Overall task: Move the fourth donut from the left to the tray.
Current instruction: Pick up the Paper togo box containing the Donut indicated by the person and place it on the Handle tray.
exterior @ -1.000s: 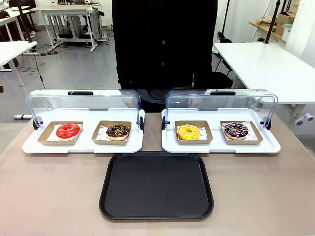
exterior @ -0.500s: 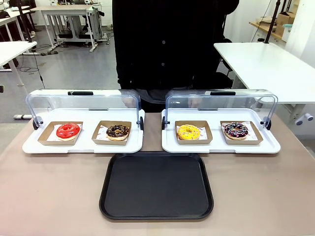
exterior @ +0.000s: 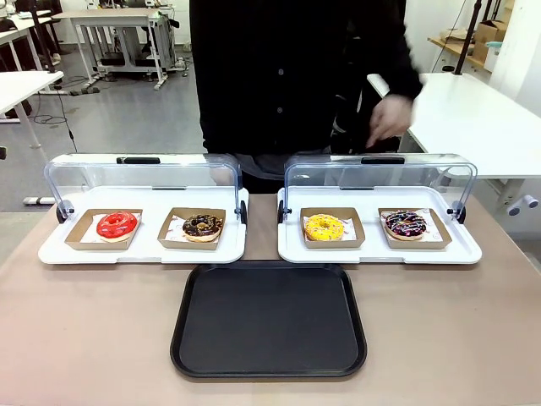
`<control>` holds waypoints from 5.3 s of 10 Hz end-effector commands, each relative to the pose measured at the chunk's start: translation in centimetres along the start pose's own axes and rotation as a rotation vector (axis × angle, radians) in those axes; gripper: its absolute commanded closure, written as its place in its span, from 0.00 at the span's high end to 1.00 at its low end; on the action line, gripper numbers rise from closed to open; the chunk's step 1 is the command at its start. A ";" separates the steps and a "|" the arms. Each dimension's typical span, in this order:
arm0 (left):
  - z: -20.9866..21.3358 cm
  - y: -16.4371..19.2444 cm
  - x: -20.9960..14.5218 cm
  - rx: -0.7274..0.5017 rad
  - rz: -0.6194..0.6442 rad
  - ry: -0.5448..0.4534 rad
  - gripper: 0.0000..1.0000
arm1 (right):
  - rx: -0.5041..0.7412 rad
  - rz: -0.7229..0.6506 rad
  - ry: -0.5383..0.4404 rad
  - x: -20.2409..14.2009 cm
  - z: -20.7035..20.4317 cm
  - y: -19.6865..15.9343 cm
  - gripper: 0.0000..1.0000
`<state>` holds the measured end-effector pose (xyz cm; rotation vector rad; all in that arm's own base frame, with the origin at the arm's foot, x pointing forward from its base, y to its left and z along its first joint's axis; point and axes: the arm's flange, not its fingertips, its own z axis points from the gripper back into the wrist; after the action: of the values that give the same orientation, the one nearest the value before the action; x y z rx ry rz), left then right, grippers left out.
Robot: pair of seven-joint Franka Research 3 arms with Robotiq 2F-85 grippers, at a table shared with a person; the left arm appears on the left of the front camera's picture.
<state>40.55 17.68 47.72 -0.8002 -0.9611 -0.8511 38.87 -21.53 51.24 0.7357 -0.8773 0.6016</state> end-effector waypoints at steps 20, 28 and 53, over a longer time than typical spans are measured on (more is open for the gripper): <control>0.2 0.0 0.2 -0.012 0.005 0.002 1.00 | 0.025 0.108 0.160 3.2 -3.0 0.7 1.00; 0.2 0.0 0.2 -0.012 0.005 0.002 1.00 | -0.095 0.729 0.791 1.9 -18.3 5.5 1.00; 0.2 0.0 0.2 -0.012 0.005 0.002 1.00 | -0.150 0.991 0.896 -6.6 -29.0 -2.6 1.00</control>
<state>40.57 17.77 47.66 -0.8024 -0.9591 -0.8497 50.07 -0.79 32.85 -0.2103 -0.3504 1.5441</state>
